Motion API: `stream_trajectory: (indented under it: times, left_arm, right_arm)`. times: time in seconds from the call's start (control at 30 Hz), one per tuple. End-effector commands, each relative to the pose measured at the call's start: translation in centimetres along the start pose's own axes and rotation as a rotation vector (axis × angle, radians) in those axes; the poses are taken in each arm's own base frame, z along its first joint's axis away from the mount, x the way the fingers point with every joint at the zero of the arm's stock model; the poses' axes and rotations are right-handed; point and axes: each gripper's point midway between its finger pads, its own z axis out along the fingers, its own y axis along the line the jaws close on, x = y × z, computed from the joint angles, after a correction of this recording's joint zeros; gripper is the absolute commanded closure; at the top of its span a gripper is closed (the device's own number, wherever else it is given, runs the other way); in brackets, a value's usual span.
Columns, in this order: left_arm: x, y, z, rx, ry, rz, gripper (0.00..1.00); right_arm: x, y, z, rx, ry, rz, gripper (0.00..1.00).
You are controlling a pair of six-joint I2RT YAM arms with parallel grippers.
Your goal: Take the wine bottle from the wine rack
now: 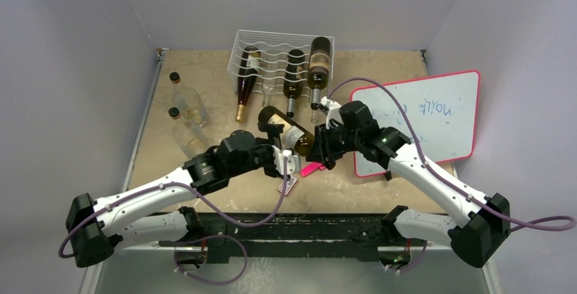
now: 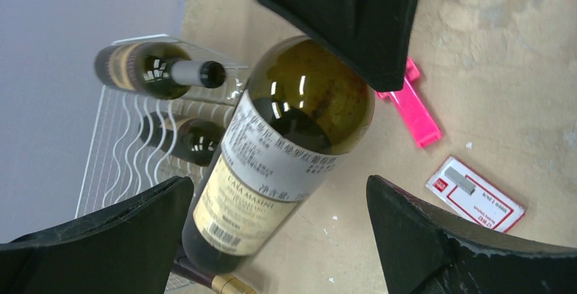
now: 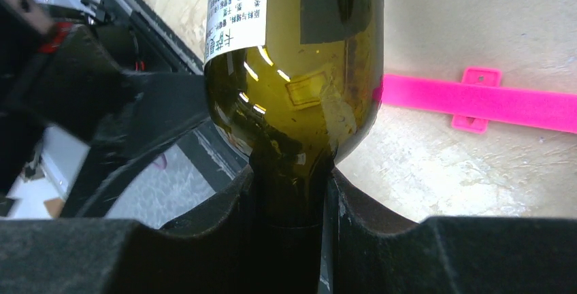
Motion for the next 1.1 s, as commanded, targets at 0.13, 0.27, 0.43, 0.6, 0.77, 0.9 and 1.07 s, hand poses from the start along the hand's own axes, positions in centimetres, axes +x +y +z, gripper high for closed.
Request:
stream_trajectory:
  times: [0.13,0.27,0.43,0.6,0.77,0.9,1.07]
  left_arm:
    - [-1.3,0.0,3.3,0.013,-0.002,0.162,0.00]
    - [-1.5,-0.3,4.4,0.024,-0.008,0.173,0.06]
    - [-1.6,-0.6,4.9,0.030,0.000,0.170,0.34]
    - [-1.5,0.1,4.2,-0.022,0.014,0.083,0.75]
    - [-0.7,-0.4,3.0,-0.072,0.009,-0.067,1.00]
    - [-0.4,0.2,1.5,-0.167,-0.014,-0.222,1.00]
    - [0.0,1.7,0.2,-0.302,-0.019,-0.457,1.00]
  right_arm:
    - [-3.2,5.3,-2.1,-0.236,-0.059,-0.160,1.00]
    - [-3.0,5.0,-2.1,-0.224,-0.043,-0.168,1.00]
    - [-3.0,5.4,-2.6,-0.238,-0.041,-0.186,1.00]
    - [-3.4,3.8,-2.6,-0.140,-0.057,-0.202,0.78]
    - [-6.7,3.0,-4.6,-0.016,-0.228,-0.203,0.34]
    - [-10.1,1.1,-7.0,0.166,-0.373,-0.184,0.09]
    - [-14.7,0.0,-11.4,0.342,-0.568,-0.170,0.00]
